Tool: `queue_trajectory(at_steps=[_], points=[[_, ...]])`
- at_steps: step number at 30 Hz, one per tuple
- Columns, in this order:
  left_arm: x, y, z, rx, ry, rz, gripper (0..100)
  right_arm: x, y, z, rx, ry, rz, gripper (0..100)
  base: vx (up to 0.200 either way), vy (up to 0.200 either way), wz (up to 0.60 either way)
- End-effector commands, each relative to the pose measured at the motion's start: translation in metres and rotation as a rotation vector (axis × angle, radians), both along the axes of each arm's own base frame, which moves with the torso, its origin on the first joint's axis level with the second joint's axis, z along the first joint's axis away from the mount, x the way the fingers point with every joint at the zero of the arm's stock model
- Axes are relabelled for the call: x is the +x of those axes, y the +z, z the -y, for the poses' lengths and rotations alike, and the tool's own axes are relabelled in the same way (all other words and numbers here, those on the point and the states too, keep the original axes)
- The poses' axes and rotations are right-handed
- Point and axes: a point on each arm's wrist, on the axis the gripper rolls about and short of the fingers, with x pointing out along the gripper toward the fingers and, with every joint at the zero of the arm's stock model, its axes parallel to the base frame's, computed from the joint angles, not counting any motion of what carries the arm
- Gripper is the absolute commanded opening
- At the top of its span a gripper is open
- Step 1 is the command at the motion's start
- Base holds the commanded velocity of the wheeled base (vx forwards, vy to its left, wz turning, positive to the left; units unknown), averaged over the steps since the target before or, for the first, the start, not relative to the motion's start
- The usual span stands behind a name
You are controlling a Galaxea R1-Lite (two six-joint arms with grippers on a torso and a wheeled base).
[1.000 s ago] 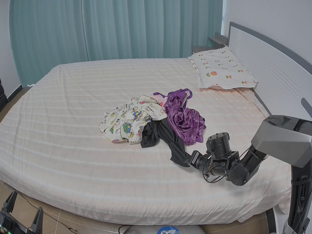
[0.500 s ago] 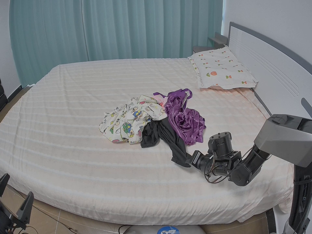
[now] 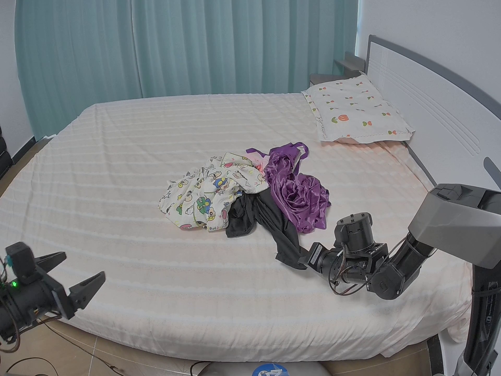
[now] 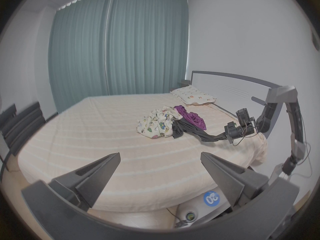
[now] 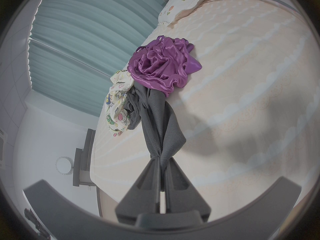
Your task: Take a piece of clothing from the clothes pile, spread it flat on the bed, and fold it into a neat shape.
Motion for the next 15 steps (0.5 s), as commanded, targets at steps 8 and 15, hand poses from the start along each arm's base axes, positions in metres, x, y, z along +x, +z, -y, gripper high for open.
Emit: queue_trajectory(at_steps=[8,15], points=[[0.187,-0.097,0.121,-0.306,0.034,-0.436,100,-0.001,0.000,0.001,0.018,-0.002,0.046,0,0.000,0.000,0.00],[0.221,-0.120,0.153,-0.368,0.056,-0.476,100,-0.001,0.000,0.002,0.019,-0.004,0.047,0,0.000,0.000,0.00]])
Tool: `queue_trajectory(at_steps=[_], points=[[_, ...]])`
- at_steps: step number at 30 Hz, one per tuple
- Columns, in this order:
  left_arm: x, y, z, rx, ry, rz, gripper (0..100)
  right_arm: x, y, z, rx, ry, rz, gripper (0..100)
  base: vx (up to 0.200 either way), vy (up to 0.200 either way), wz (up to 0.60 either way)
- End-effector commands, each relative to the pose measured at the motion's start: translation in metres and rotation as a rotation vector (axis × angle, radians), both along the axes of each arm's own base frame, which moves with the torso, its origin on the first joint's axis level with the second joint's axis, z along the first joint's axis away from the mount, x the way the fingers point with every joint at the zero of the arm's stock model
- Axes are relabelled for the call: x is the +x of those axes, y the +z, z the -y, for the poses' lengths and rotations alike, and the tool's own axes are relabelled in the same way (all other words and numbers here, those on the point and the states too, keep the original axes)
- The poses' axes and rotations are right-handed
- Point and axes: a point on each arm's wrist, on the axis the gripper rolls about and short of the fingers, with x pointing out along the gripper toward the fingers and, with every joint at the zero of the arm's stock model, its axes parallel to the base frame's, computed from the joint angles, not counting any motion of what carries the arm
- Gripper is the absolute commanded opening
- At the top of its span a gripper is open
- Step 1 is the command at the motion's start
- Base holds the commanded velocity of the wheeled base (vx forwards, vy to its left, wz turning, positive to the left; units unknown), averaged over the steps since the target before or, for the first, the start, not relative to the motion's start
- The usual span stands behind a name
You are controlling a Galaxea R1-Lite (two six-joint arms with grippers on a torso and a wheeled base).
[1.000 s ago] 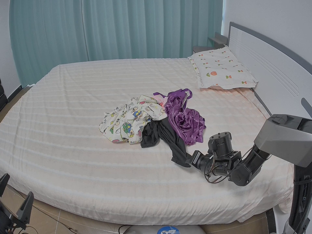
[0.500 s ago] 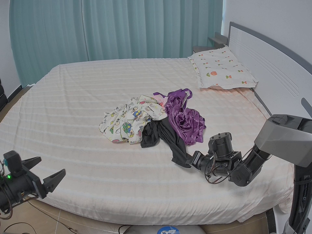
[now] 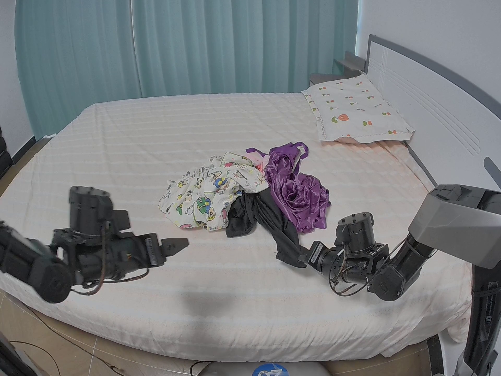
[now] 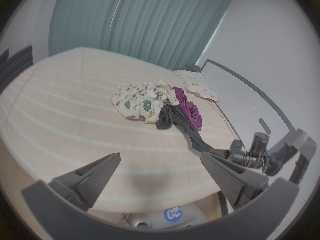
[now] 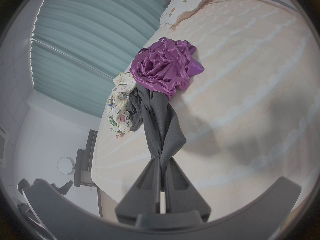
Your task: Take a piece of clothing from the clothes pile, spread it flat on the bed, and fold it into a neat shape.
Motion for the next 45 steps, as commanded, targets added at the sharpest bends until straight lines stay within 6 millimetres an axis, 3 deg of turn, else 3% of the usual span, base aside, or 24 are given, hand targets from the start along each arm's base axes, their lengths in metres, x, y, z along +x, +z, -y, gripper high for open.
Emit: queue_trajectory(at_steps=[1,7,12,18,29,43,44,45], points=[[0.067,-0.073,0.070,-0.071,0.009,-0.141,100,-0.001,-0.002,0.001,0.004,-0.002,0.012,0,0.000,0.000,0.00],[0.106,-0.104,0.088,-0.021,0.105,-0.100,100,-0.002,-0.002,0.001,0.003,-0.001,0.011,0,0.000,0.000,0.00],[0.117,-0.108,0.094,-0.041,0.118,-0.090,100,-0.001,-0.004,0.001,0.000,-0.002,0.009,0,0.000,0.000,0.00],[0.148,-0.122,0.110,-0.056,0.200,-0.040,100,0.000,-0.006,0.000,-0.002,-0.002,0.007,0,0.000,0.000,0.00],[0.185,-0.143,0.128,-0.058,0.273,0.026,100,-0.001,-0.005,0.000,-0.003,-0.001,0.009,0,0.000,0.000,0.00],[0.198,-0.145,0.138,-0.075,0.299,0.012,100,-0.002,-0.005,0.000,-0.004,0.001,0.010,0,0.000,0.000,0.00],[0.199,-0.143,0.139,-0.089,0.308,0.007,0,-0.002,-0.005,0.000,-0.004,0.001,0.010,0,0.000,0.000,0.00],[0.199,-0.143,0.139,-0.095,0.313,0.003,0,-0.002,-0.005,0.000,-0.004,0.001,0.010,0,0.000,0.000,0.00]])
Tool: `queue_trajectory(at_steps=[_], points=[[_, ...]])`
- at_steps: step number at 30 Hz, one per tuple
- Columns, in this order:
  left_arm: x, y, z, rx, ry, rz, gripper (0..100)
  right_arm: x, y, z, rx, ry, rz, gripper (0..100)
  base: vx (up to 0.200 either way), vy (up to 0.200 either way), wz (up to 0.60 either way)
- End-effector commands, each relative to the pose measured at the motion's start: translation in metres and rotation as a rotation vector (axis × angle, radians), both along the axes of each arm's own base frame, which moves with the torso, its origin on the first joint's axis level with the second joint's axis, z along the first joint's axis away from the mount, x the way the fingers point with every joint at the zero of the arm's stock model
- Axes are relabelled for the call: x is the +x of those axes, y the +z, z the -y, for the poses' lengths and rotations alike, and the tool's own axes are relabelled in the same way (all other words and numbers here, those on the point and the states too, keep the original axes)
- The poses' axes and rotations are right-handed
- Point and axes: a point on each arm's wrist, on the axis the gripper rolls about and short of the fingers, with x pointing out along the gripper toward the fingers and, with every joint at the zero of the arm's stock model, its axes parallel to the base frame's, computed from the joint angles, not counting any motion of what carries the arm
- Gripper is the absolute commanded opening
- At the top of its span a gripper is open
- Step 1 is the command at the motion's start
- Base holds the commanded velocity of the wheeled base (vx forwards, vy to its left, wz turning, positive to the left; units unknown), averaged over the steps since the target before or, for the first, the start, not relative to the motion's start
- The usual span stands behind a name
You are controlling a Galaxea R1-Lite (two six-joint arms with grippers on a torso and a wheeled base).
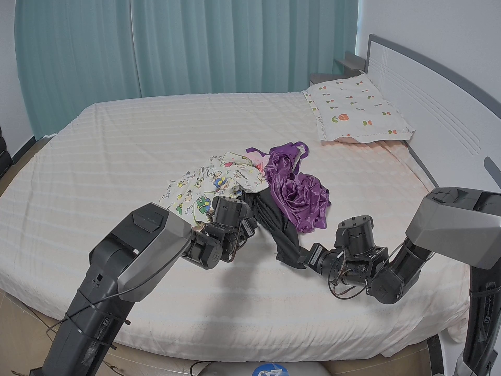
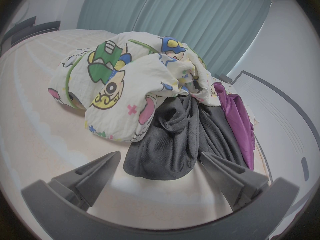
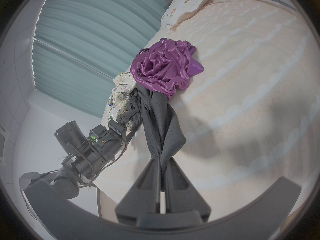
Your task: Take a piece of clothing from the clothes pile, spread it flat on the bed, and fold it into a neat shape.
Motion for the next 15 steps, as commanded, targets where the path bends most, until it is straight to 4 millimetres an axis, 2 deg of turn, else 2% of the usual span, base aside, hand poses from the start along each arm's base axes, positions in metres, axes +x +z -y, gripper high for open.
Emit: queue_trajectory(at_steps=[1,8,12,13,15], points=[[0.004,0.004,0.003,-0.035,0.015,0.003,0,0.000,0.001,0.000,0.001,0.001,0.002,0,0.000,0.000,0.00],[0.002,0.015,0.001,-0.052,0.083,-0.013,0,-0.001,0.002,0.000,0.003,0.001,0.000,0,0.000,0.000,0.00],[-0.021,0.052,-0.011,-0.101,0.113,-0.033,0,-0.005,0.008,0.001,0.017,0.001,0.026,0,0.000,0.000,0.00],[-0.033,0.065,-0.017,-0.112,0.116,-0.045,0,-0.008,0.012,0.002,0.044,0.003,0.070,0,0.000,0.000,0.00],[-0.040,0.078,-0.022,-0.125,0.118,-0.042,0,-0.010,0.017,0.003,0.066,0.005,0.109,0,0.000,0.000,0.00]])
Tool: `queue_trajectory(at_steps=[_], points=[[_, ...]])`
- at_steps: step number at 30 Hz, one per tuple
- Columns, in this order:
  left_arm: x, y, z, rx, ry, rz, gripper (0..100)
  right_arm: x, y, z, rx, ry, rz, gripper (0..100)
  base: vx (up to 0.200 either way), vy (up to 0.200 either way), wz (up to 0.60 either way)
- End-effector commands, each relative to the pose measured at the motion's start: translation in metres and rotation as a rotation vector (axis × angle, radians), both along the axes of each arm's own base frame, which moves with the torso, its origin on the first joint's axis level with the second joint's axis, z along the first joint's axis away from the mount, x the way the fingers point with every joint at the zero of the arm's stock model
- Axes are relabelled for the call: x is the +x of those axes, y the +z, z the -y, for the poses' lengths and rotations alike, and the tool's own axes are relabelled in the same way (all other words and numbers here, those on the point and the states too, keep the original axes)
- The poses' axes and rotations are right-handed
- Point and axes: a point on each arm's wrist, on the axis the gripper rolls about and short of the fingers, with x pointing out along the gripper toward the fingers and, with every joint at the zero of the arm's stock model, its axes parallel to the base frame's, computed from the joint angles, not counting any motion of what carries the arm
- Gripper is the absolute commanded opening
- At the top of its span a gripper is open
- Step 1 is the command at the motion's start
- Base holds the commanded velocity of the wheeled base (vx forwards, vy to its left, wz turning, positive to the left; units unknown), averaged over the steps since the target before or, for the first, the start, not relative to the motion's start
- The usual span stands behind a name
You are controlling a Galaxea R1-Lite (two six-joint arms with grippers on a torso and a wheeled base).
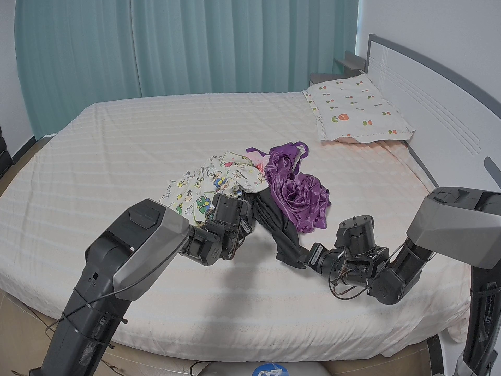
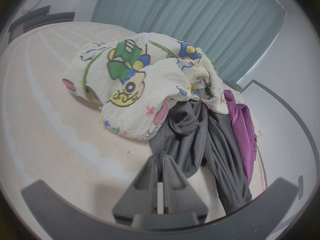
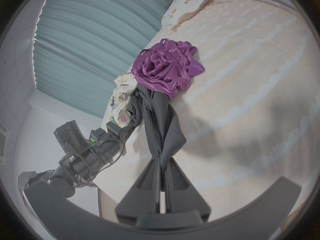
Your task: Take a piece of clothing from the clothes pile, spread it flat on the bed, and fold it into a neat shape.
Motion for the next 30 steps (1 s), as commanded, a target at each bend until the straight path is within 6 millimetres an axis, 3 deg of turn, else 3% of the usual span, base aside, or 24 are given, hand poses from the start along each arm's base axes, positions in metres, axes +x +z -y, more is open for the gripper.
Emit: queue_trajectory(at_steps=[1,3,4,5,6,8,9,11,12,15,16,17,18,19,20,23,26,30], points=[[-0.037,0.076,-0.021,-0.076,0.019,0.032,0,-0.011,0.017,0.003,0.071,0.009,0.123,0,0.000,0.000,0.00],[-0.045,0.089,-0.025,-0.092,0.015,0.044,0,-0.012,0.020,0.003,0.089,0.012,0.157,0,0.000,0.000,0.00],[-0.063,0.116,-0.033,-0.130,-0.001,0.083,0,-0.017,0.029,-0.001,0.120,0.027,0.219,0,0.000,0.000,0.00],[-0.063,0.116,-0.033,-0.130,-0.001,0.083,0,-0.017,0.029,-0.001,0.120,0.027,0.219,0,0.000,0.000,0.00],[-0.079,0.141,-0.042,-0.162,-0.021,0.127,0,-0.018,0.045,-0.002,0.150,0.032,0.279,0,0.000,0.000,0.00],[-0.099,0.170,-0.052,-0.194,-0.042,0.177,0,-0.022,0.074,0.000,0.194,0.037,0.351,0,0.000,0.000,0.00],[-0.103,0.175,-0.054,-0.199,-0.044,0.185,0,-0.023,0.079,0.000,0.203,0.039,0.365,0,0.000,0.000,0.00],[-0.120,0.199,-0.062,-0.221,-0.048,0.230,0,-0.030,0.110,0.004,0.247,0.041,0.444,0,0.000,0.000,0.00],[-0.133,0.216,-0.070,-0.240,-0.050,0.267,0,-0.037,0.135,0.008,0.283,0.046,0.509,0,0.000,0.000,0.00],[-0.161,0.253,-0.084,-0.291,-0.068,0.352,0,-0.055,0.183,0.019,0.353,0.076,0.644,0,0.000,0.000,0.00],[-0.161,0.253,-0.084,-0.291,-0.068,0.352,0,-0.055,0.183,0.019,0.353,0.076,0.644,0,0.000,0.000,0.00],[-0.181,0.274,-0.094,-0.325,-0.095,0.404,0,-0.068,0.215,0.029,0.399,0.095,0.738,0,0.000,0.000,0.00],[-0.189,0.283,-0.099,-0.341,-0.108,0.426,0,-0.073,0.227,0.033,0.418,0.106,0.775,0,0.000,0.000,0.00],[-0.189,0.283,-0.099,-0.341,-0.108,0.426,0,-0.073,0.227,0.033,0.418,0.106,0.775,0,0.000,0.000,0.00],[-0.206,0.299,-0.109,-0.370,-0.131,0.470,0,-0.085,0.248,0.040,0.449,0.134,0.833,0,0.000,0.000,0.00],[-0.218,0.306,-0.119,-0.381,-0.138,0.498,0,-0.093,0.255,0.043,0.455,0.164,0.840,0,0.000,0.000,0.00],[-0.218,0.304,-0.126,-0.374,-0.115,0.495,0,-0.090,0.250,0.041,0.446,0.174,0.822,0,0.000,0.000,0.00],[-0.212,0.272,-0.133,-0.330,-0.084,0.396,0,-0.062,0.204,0.028,0.382,0.176,0.689,0,0.000,0.000,0.00]])
